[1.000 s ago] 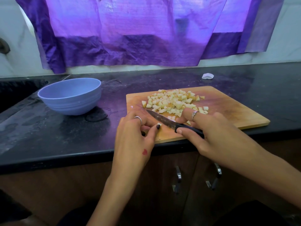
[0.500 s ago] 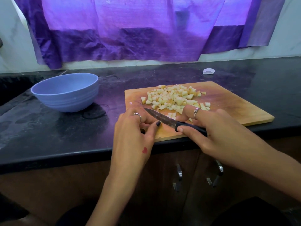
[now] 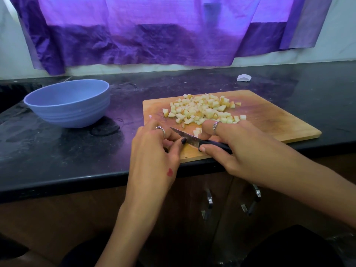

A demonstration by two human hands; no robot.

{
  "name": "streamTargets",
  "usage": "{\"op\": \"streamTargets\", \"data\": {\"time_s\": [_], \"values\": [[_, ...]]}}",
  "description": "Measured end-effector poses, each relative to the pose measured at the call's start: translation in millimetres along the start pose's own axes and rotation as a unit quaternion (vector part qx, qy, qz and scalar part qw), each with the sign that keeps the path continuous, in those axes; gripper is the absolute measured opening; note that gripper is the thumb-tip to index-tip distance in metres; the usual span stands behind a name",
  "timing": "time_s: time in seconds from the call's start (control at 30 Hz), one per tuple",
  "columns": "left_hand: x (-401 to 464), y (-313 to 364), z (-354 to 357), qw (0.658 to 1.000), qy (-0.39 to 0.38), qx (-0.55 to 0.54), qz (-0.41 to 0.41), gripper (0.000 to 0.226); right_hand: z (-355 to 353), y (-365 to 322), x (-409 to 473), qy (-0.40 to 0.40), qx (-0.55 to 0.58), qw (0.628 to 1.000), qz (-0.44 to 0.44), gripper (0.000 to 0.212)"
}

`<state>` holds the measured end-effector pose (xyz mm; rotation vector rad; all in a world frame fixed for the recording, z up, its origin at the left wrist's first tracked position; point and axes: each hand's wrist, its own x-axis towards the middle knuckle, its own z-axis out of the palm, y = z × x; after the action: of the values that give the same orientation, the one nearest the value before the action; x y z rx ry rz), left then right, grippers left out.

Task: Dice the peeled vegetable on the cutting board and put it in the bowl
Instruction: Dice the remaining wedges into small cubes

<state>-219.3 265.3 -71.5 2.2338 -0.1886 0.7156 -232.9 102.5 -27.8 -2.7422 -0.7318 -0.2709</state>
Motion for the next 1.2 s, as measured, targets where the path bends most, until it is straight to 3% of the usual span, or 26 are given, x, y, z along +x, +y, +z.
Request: {"op": "streamTargets", "data": {"time_s": [0.1,0.27,0.4,0.47,0.57,0.67,0.77,0.9,1.0,1.1,1.2], "values": [[0,-1,1,1.000,0.000,0.000,0.001,0.020,-1,-1,-2,0.004,-0.028,1.000,0.000,0.015],[0,-1,-1,1.000,-0.005,0.007,0.006,0.026,-2,5,-10,0.027,-0.167,0.985,-0.024,0.032],[8,-1,-3,0.995,-0.018,0.094,0.004,0.007,-6,23,-10,0.030,0.017,0.998,0.043,0.027],[18,0,-2,0.991,-0.031,0.127,-0.004,0.009,-10,33,-12,0.007,0.165,0.981,0.101,0.017],[30,2,2,0.981,-0.051,0.185,-0.015,0.011,-17,41,-24,-0.043,0.391,0.896,0.204,0.017],[33,2,4,0.980,-0.054,0.189,-0.022,0.012,-16,47,-41,-0.090,0.502,0.829,0.228,0.016],[30,2,5,0.981,-0.029,0.190,-0.014,0.015,-9,54,-54,-0.090,0.562,0.799,0.193,0.019],[23,10,8,0.991,0.029,0.133,0.018,0.014,-8,64,-66,-0.018,0.618,0.768,0.171,0.022],[17,23,14,0.992,-0.021,0.108,0.063,0.019,-6,71,-68,0.032,0.643,0.746,0.170,0.025],[18,29,23,0.976,-0.090,0.172,0.094,0.035,-2,74,-66,0.048,0.648,0.742,0.168,0.027],[30,23,24,0.977,-0.089,0.171,0.091,0.036,-3,75,-65,0.051,0.642,0.748,0.161,0.028]]}}
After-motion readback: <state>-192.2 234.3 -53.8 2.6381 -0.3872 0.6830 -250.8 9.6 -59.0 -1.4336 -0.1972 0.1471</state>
